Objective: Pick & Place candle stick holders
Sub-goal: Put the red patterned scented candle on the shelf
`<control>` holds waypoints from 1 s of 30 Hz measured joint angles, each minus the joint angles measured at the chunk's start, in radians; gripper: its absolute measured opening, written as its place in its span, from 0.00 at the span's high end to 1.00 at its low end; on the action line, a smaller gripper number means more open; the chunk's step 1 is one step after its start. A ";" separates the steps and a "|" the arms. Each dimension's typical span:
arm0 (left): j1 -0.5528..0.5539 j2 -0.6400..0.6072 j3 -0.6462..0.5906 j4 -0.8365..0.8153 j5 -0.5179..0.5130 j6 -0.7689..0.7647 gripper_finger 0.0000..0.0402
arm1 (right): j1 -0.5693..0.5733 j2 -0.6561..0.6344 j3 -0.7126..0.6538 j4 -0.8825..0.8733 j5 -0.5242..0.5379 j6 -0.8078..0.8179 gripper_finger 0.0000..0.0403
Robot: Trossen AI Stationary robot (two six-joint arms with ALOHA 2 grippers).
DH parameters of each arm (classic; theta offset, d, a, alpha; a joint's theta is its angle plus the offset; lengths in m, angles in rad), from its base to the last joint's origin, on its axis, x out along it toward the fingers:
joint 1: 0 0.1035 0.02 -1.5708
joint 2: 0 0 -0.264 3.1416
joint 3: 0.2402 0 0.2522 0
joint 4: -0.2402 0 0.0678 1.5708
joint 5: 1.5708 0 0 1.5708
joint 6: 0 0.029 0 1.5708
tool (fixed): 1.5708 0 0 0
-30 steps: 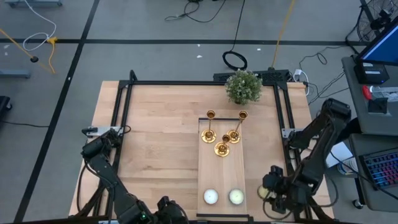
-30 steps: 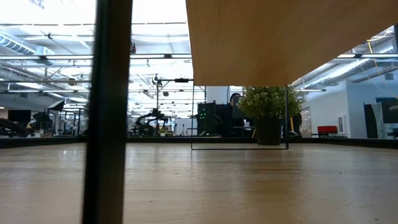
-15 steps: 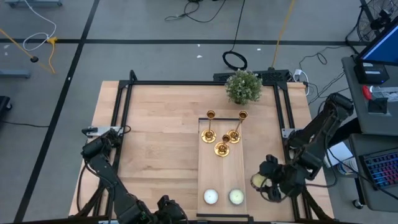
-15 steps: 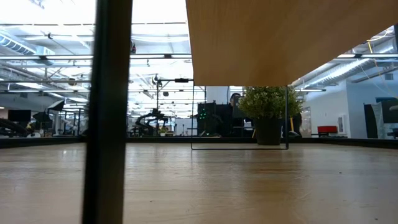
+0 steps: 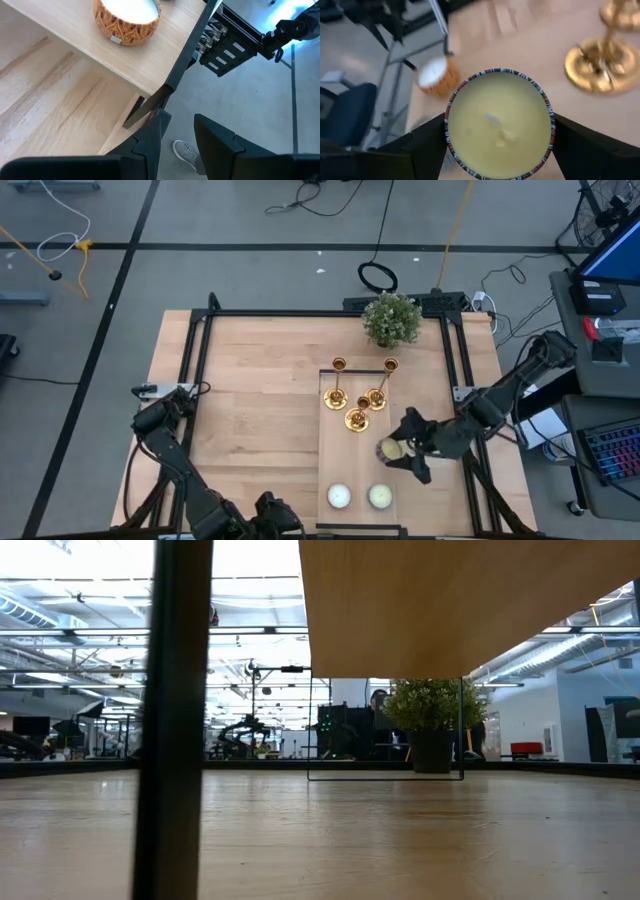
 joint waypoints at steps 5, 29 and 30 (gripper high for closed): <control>0.000 0.000 0.000 0.001 -0.001 -0.002 0.70 | -0.060 0.024 0.000 0.084 -0.053 -0.080 0.26; 0.000 0.000 0.000 0.000 -0.001 0.013 0.70 | -0.060 0.233 0.074 0.192 -0.098 -0.235 0.26; 0.000 0.000 0.000 0.000 0.000 0.012 0.70 | -0.060 0.242 0.094 0.173 -0.096 -0.250 0.26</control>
